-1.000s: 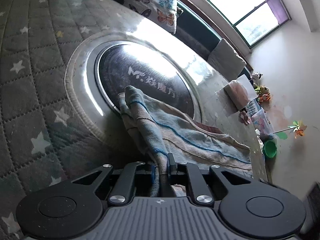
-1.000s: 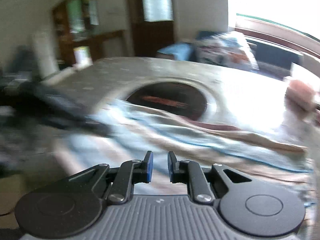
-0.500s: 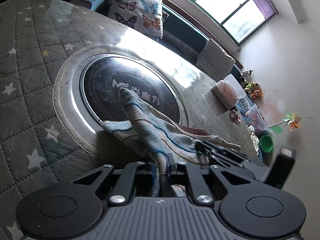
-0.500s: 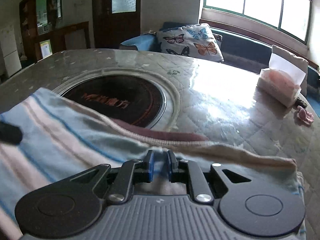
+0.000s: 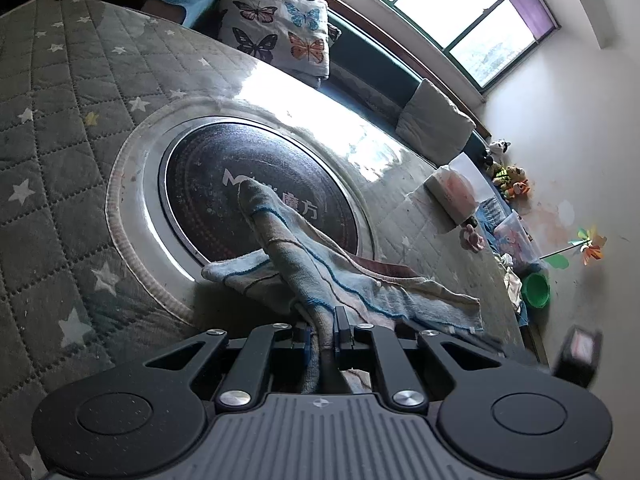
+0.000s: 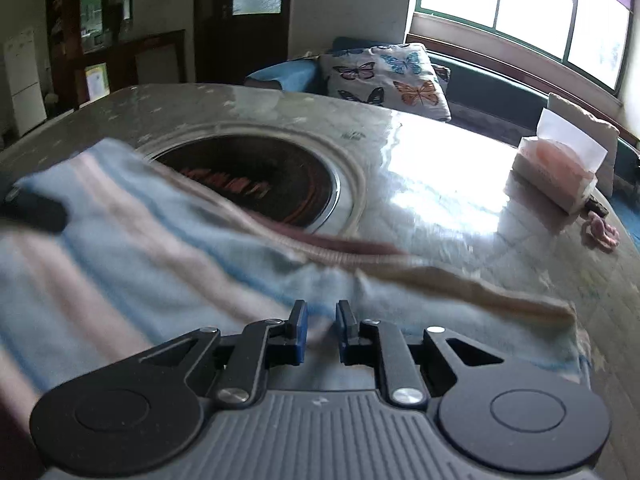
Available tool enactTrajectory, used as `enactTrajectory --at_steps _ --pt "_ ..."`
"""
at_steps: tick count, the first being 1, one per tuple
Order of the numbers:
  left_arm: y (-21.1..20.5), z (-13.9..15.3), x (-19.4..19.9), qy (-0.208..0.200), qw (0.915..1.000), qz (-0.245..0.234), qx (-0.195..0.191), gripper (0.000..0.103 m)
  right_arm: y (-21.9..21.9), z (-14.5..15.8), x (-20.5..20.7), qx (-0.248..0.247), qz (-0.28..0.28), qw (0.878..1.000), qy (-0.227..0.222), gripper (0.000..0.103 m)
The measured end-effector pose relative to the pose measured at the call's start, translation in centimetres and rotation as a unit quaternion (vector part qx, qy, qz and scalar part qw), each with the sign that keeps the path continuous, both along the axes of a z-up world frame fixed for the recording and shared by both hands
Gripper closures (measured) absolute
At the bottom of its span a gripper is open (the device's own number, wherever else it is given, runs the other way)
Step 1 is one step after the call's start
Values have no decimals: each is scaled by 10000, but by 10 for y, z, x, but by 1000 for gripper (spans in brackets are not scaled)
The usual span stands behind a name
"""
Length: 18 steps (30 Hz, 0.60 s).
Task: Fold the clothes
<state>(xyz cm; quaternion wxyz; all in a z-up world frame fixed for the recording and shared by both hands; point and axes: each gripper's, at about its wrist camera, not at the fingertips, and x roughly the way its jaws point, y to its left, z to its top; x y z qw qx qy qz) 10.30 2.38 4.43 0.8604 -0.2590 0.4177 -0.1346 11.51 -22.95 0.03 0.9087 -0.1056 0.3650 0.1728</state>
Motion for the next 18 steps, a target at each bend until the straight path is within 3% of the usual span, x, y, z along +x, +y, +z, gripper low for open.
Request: enactTrajectory --at_steps 11,18 --pt "-26 26 6 -62 9998 -21 186 92 -9 1 -84 206 348 9990 166 87" --pt "-84 57 15 -263 9971 -357 621 92 -63 10 -91 471 -169 9987 12 83"
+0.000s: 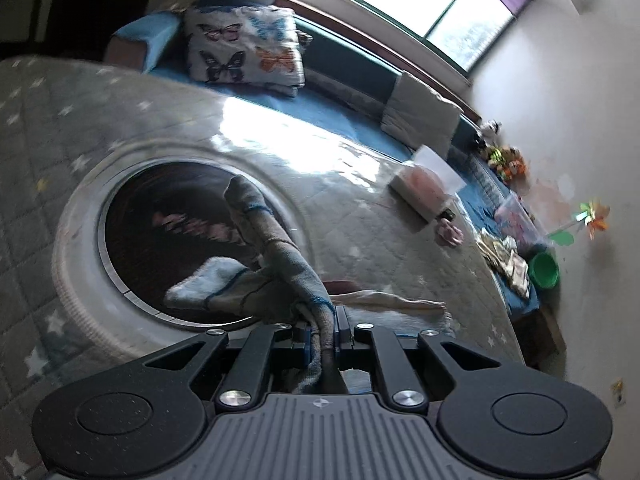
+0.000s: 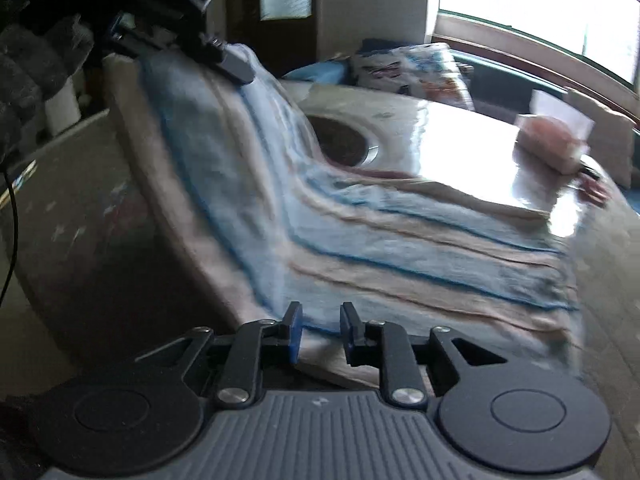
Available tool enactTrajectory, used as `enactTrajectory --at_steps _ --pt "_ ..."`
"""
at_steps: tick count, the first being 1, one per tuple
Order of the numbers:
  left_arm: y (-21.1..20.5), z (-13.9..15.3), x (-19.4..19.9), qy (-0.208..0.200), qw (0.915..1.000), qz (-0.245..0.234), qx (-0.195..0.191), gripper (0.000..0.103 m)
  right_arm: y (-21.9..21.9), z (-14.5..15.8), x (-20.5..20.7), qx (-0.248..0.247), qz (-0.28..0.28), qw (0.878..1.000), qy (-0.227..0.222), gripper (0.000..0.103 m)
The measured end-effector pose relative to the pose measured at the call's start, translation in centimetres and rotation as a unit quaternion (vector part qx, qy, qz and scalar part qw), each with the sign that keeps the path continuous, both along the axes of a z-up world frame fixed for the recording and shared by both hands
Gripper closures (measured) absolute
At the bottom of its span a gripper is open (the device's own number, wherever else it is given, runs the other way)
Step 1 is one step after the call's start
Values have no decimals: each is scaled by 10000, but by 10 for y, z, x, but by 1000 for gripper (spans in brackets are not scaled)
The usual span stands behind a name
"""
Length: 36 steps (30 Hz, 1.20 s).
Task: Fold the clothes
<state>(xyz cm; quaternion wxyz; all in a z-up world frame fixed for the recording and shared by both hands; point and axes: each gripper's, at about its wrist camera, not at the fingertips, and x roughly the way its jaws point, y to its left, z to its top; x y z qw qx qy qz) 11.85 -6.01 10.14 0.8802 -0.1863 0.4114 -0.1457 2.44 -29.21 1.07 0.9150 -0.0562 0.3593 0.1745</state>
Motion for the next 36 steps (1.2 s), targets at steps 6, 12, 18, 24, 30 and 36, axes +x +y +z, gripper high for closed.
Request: enactTrajectory --at_steps 6,12,18,24,30,36 --pt "-76 9 13 20 9977 -486 477 92 -46 8 -6 224 -449 9987 -115 82" --pt "-155 -9 23 215 9909 -1056 804 92 -92 15 -11 451 -895 9947 -224 82" --pt "-204 -42 31 517 9829 -1468 983 85 -113 2 -11 735 -1069 9916 -1 82" --pt "-207 -53 26 494 9802 -1759 769 68 -129 2 -20 755 -1178 9902 14 72" --pt "-178 -42 18 175 9826 -1796 439 56 -145 11 -28 706 -1386 9878 -41 72" --pt "-139 -42 9 -3 9842 -1693 519 55 -159 29 -20 843 -1523 9844 -260 72"
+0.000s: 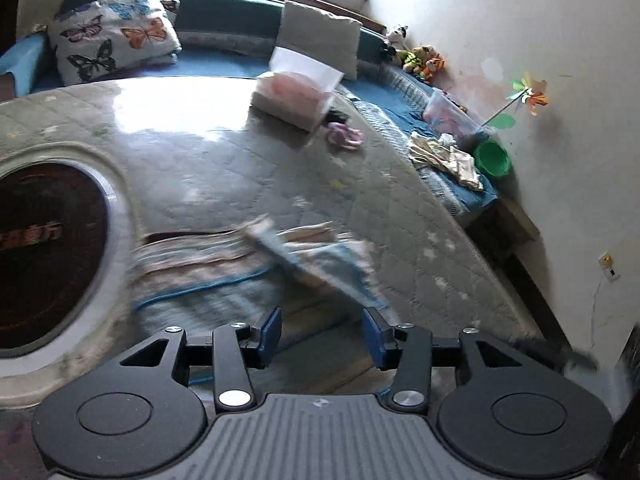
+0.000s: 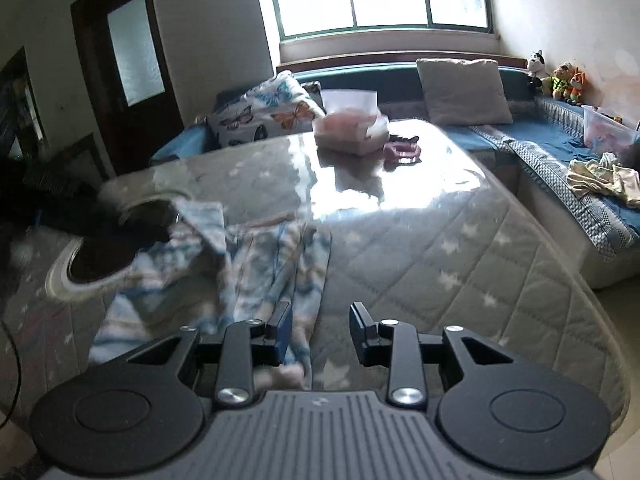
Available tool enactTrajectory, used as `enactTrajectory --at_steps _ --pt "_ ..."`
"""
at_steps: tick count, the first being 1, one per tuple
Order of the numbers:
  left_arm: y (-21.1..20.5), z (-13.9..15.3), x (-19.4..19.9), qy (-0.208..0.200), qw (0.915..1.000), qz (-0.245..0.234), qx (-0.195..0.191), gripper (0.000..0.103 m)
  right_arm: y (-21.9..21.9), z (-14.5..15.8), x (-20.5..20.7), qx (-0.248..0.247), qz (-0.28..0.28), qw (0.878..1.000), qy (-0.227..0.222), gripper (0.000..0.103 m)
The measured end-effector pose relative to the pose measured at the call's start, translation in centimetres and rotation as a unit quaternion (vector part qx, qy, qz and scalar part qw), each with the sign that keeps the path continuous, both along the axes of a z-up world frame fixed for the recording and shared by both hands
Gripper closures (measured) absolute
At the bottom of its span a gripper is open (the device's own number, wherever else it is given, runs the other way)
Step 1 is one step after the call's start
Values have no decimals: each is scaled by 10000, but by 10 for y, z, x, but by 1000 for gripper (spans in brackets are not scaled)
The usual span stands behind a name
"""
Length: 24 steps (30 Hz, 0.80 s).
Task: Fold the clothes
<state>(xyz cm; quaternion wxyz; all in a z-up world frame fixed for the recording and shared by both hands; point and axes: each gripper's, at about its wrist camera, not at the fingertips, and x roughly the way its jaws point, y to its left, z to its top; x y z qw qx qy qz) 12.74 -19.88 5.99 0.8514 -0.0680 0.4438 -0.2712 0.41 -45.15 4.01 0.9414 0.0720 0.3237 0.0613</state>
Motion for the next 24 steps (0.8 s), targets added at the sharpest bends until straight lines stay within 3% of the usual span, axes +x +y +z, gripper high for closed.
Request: enactTrajectory --at_steps 5,8,13,17,19,24 --pt "27 -14 -9 84 9997 187 120 55 15 8 19 73 322 9994 -130 72" --pt "37 -20 -14 91 9995 252 190 54 35 10 30 -27 669 9976 -197 55" --pt "43 -34 -22 133 9988 278 392 50 63 -1 58 -458 971 9942 -114 54" --pt "50 -42 -23 180 9980 352 485 50 55 -10 81 -605 626 9962 -64 54" --pt "54 -42 -21 190 9978 399 484 50 40 -12 92 -482 322 9983 25 54" --pt "58 -41 -17 154 9977 450 477 48 19 -15 99 149 233 9993 244 57"
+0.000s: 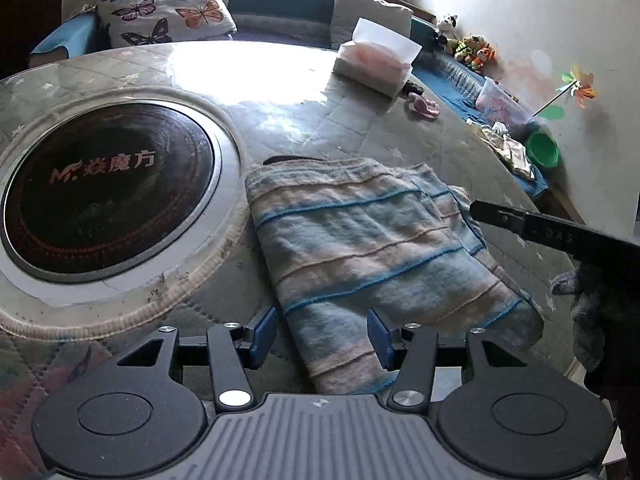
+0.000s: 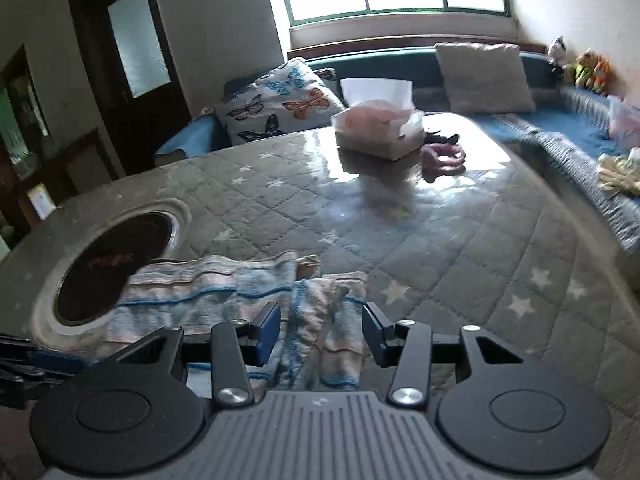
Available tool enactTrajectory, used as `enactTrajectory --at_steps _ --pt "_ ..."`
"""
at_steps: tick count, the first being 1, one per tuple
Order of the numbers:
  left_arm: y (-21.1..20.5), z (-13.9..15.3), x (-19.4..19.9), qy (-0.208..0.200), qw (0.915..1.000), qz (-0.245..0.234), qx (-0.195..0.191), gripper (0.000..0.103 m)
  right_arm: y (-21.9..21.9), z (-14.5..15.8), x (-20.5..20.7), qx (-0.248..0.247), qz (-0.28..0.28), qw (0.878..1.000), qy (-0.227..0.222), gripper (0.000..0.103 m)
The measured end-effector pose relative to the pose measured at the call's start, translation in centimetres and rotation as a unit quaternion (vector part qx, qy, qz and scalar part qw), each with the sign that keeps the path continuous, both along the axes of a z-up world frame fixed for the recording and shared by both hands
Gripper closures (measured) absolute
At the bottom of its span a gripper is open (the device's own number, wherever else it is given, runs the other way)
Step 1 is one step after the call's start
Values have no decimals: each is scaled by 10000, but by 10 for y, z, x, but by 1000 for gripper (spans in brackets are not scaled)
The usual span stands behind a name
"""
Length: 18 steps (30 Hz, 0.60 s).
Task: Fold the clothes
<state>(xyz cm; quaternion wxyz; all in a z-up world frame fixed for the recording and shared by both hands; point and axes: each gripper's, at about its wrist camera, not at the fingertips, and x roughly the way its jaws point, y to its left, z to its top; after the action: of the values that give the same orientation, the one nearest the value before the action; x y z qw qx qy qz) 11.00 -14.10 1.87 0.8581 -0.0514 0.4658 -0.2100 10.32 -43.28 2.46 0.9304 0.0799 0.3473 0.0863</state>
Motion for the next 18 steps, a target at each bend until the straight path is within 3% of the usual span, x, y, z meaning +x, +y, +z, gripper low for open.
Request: enactTrajectory --at_steps 6,10,13,15,18 --pt "3 0 4 -29 10000 38 33 46 5 -3 7 296 15 9995 128 57" --pt "4 -3 8 -16 9999 67 73 46 6 -10 16 228 -142 9993 274 57" --pt "2 -5 11 -20 9999 90 61 46 7 -12 20 286 -151 9990 300 69" --pt "1 -6 12 -16 9999 101 67 46 11 -12 20 224 -136 9993 262 91" --pt "1 -7 12 -23 9999 102 71 46 19 0 18 -5 -49 10000 27 96"
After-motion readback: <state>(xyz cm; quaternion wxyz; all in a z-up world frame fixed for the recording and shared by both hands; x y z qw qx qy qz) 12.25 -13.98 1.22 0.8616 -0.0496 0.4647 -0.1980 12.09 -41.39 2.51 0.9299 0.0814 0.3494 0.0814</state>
